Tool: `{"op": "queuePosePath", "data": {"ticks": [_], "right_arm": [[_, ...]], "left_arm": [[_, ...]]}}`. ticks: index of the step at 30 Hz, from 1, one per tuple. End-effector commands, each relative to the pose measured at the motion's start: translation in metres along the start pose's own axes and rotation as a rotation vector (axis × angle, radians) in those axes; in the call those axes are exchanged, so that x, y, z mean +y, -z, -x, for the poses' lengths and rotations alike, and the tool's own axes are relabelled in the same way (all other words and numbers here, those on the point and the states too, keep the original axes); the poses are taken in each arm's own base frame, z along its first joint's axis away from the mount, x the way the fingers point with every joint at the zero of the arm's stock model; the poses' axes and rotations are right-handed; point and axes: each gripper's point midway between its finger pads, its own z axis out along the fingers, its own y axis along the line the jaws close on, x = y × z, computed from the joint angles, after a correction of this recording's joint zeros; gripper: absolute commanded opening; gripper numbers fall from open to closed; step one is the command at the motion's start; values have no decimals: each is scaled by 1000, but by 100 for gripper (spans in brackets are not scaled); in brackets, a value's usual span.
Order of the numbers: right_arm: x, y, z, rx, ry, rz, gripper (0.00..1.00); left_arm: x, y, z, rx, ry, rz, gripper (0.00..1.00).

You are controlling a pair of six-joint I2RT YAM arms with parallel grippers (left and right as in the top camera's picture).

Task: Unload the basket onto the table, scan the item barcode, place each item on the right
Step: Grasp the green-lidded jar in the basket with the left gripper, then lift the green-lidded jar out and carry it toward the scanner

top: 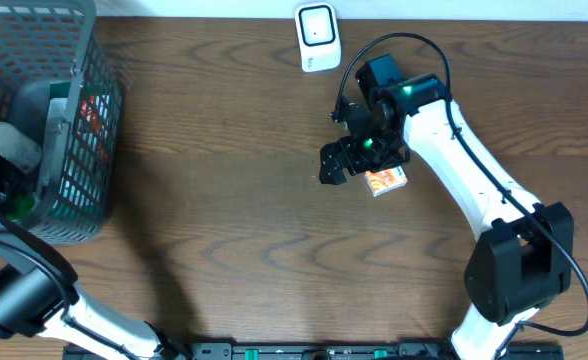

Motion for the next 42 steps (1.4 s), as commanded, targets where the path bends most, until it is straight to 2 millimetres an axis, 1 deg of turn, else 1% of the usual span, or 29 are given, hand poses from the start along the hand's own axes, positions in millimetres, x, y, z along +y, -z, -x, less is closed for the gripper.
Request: {"op": "queuePosePath", "data": {"ticks": [1,3,6,9,10,12,15,18,21,23,25,26,28,31,35,40,42], "right_arm": [[4,6,-1,-16,-4,3,99],[4,6,-1,-17,-3,2,99],[4,6,-1,-18,-3,2,99],[1,7,0,-21,-11,1,99],[-2,8,1,-25,-17,1,99],[-8,12,2,-35,-36,-1,99],[-21,21,6,-56,-91,2,99],[-30,37,11,-86,-132,30,99],[-44,59,16,-123,-177,33,99],[-53,73,19,-147,-202,28,99],[-63,89,21,-176,-231,22,99],[-68,96,22,-190,-244,19,99],[-80,107,23,-216,-273,14,99],[-96,115,21,-238,-313,9,99],[-114,122,17,-254,-360,2,99],[-124,126,15,-264,-385,-2,99],[-125,126,14,-265,-388,-3,99]], "left_arm": [[-10,67,23,-180,4,-76,49],[-12,90,28,-236,4,-99,49],[-13,132,34,-342,10,-140,49],[-13,184,37,-462,18,-175,49],[-13,199,36,-496,20,-184,49],[-14,236,32,-574,17,-207,49],[-20,285,17,-660,-7,-241,49],[-27,323,-3,-706,-42,-274,49],[-41,355,-30,-721,-75,-326,49],[-52,366,-49,-709,-111,-358,49],[-68,370,-73,-671,-176,-392,49],[-75,369,-84,-643,-199,-406,49],[-94,359,-111,-553,-276,-423,49],[-124,336,-155,-385,-408,-420,49],[-177,305,-207,-232,-619,-400,49],[-227,251,-256,-67,-773,-267,49],[-246,227,-282,30,-840,-233,49]]}}
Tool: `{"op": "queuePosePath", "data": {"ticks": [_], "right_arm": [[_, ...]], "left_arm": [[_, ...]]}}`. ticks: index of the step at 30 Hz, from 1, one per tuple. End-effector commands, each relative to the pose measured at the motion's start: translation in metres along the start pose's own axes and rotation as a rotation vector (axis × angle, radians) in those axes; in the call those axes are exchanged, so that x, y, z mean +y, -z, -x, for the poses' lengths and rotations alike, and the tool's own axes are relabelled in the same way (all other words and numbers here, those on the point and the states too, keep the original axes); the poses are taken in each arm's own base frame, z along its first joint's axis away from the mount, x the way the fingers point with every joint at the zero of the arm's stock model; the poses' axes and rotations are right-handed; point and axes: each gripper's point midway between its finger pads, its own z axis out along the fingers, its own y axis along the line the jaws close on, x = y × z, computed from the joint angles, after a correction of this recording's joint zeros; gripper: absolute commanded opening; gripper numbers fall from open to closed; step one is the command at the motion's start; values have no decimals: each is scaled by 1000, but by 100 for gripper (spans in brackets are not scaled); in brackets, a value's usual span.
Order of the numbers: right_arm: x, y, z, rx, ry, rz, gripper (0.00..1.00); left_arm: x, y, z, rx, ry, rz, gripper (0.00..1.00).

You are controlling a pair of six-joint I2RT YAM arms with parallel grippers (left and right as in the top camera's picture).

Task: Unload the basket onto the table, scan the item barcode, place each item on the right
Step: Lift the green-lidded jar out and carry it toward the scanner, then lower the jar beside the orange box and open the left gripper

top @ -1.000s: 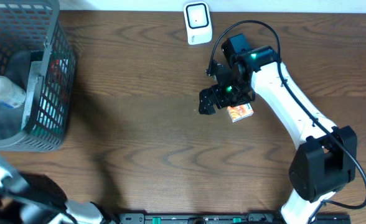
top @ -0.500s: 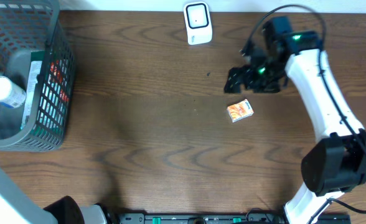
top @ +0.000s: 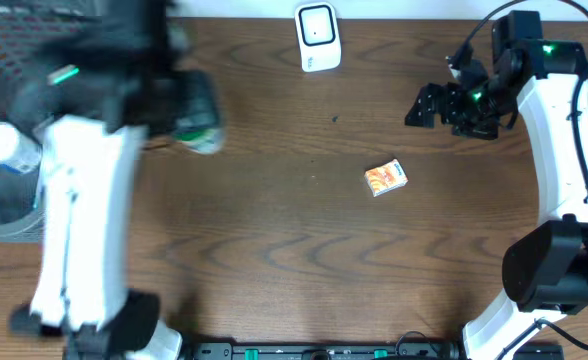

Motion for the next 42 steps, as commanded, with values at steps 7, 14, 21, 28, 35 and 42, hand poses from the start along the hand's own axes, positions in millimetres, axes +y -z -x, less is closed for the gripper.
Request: {"op": "queuePosePath", "data": {"ticks": [7,14,21,28,35,42], "right_arm": [[2,11,3,-34,4,-3,99],[2,11,3,-34,3,-6,99],[-2,11,3,-31,2,-30,99],[-4,11,3,-31,2,-41,99],[-4,11,2,-28,3,-40,99],[-4,11,2,-27,3,-41,99]], "left_arm": [[-80,-107,-78,485,-163,24,49],[-106,-166,-119,662,-248,118,49],[-106,-212,-144,801,-250,188,49],[-104,-234,-145,804,-257,213,72],[-107,-239,-140,781,-269,188,95],[-111,-235,-127,741,-257,158,95]]}}
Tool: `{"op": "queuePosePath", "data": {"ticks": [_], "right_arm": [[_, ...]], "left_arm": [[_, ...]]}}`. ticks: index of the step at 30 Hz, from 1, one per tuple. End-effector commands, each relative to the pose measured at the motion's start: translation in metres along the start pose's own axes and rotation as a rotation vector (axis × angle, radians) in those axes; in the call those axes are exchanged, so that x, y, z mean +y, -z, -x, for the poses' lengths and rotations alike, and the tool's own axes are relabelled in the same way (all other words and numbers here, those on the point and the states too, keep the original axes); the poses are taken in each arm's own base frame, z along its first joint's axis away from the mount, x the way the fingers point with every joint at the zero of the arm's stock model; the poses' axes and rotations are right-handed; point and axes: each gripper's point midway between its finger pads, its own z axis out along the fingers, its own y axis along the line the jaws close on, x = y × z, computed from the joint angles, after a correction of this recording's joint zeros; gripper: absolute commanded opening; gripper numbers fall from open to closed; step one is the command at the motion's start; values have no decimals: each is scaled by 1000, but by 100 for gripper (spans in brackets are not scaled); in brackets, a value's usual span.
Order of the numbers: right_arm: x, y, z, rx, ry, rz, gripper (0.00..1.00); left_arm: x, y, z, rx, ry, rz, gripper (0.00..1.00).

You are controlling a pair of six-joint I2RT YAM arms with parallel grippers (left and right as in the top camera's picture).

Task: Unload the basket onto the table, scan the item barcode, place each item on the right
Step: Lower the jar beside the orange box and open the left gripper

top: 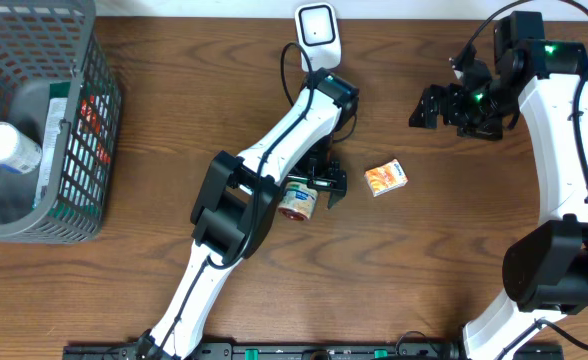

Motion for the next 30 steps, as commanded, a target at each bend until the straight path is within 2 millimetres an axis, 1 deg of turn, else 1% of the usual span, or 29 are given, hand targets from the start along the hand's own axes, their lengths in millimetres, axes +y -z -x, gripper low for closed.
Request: {"op": "queuePosePath", "data": {"ticks": [1,5,10,13,22,30], "right_arm": [[3,11,2,-28,6,2,99],[3,11,0,-19,3,1,99],[3,11,0,-19,3,1,99],[3,11,-1,-18,2,1,99],[2,11,-2,-12,15,-6,99],[2,11,-2,-10,14,-7,99]], "left_arm": [[4,9,7,-24,1,-4,95],[4,16,7,-39,-2,-28,95],[-12,19,-10,33,-56,-120,95],[-20,19,-15,46,-88,-148,95],[-34,15,-25,54,-130,-132,95],[-42,13,-27,44,-151,-129,95]]}}
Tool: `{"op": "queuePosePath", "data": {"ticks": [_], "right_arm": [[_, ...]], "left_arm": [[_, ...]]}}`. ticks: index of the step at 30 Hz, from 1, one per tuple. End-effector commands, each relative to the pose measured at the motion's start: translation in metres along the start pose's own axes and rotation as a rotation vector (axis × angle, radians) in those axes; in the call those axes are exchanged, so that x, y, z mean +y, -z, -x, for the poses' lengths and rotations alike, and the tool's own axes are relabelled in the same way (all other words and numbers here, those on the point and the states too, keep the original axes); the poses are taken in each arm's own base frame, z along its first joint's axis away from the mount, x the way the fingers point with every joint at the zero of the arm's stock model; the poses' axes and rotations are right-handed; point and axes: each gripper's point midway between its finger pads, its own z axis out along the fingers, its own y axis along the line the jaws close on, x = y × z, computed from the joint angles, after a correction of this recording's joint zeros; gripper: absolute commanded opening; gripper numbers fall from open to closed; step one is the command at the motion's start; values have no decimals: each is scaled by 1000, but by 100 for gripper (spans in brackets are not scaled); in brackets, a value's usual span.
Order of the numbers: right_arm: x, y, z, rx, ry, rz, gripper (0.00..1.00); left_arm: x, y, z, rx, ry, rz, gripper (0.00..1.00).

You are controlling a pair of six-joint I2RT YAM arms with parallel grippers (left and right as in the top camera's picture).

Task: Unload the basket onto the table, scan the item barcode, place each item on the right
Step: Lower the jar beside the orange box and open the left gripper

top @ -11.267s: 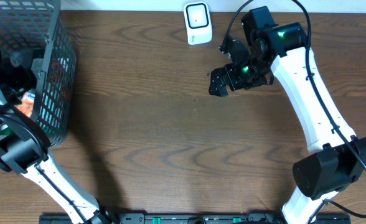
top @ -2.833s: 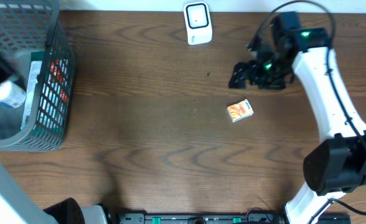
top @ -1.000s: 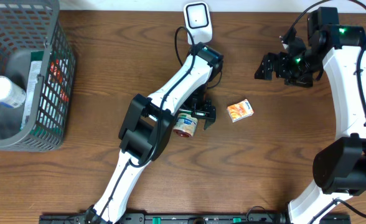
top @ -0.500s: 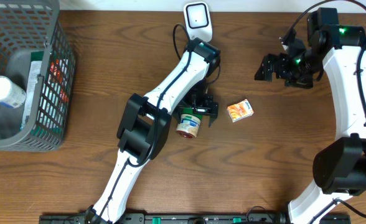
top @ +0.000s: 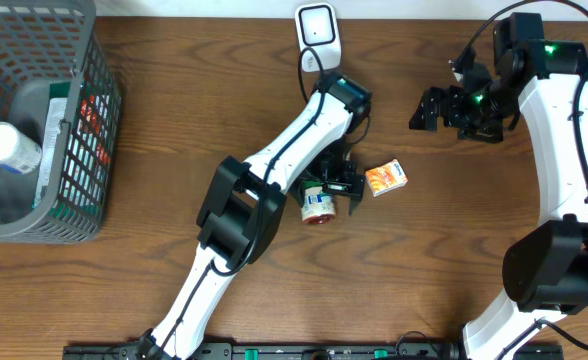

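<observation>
In the overhead view a small can (top: 319,206) with a white end and a printed label sits at the table's middle. My left gripper (top: 340,190) is down over the can's right side and looks shut on it. The white barcode scanner (top: 317,37) stands at the far edge, well beyond the can. An orange carton (top: 385,177) lies just right of the left gripper. My right gripper (top: 426,108) hovers open and holds nothing, up and to the right of the carton.
A grey wire basket (top: 84,150) stands at the far left with a white bottle (top: 4,148) and a flat green and red pack (top: 56,125) inside. The right arm (top: 559,130) runs down the right side of the table.
My left gripper and the can have shifted a little to the right and nearer the front, closer to the orange carton. The right arm has not moved.
First my right gripper was down over the orange carton while the left arm was at the basket. Then the right gripper was off to the far right and the left arm was blurred beside the basket with a can. Later the can was at mid-table, and now beside the carton.
</observation>
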Motion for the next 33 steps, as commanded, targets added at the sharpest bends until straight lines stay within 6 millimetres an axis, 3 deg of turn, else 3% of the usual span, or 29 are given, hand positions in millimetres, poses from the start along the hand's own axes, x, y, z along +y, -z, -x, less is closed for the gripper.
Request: {"op": "queuePosePath", "data": {"ticks": [1,13,22,33], "right_arm": [[3,11,2,-29,21,-2,99],[3,11,2,-30,21,-2,99],[3,11,2,-30,22,-2,99],[3,11,2,-30,21,-2,99]], "left_arm": [[-4,7,-10,17,-18,-6,95],[-13,12,5,-66,-50,-33,95],[-17,31,18,-185,-63,-44,95],[-20,46,20,-246,-76,-63,95]]}}
